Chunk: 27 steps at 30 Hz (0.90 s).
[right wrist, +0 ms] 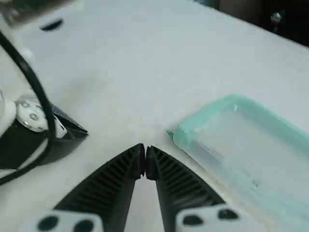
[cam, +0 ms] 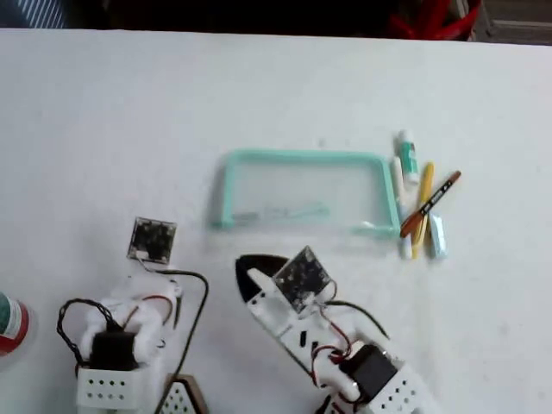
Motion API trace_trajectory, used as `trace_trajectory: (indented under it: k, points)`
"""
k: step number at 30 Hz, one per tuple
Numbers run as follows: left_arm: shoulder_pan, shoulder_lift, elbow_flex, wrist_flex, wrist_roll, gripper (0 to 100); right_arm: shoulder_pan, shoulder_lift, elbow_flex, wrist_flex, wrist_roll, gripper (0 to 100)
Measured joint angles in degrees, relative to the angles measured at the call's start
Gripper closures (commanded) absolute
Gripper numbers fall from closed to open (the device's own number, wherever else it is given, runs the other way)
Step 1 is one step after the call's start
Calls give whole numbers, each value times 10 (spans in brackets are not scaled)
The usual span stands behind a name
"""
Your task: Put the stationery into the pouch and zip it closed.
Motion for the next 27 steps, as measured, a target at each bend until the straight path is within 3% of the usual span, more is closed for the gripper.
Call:
trace_trajectory:
  k: [4,12,22,27]
  points:
    - [0,0,0,0,0,976,-3,0,0,4,0,978]
    - [0,0,0,0,0,976,-5,0,0,115,0,978]
    - [0,0,0,0,0,976,-27,0,0,120,0,977]
    - [0,0,0,-59,0,976,-28,0,0,120,0,977]
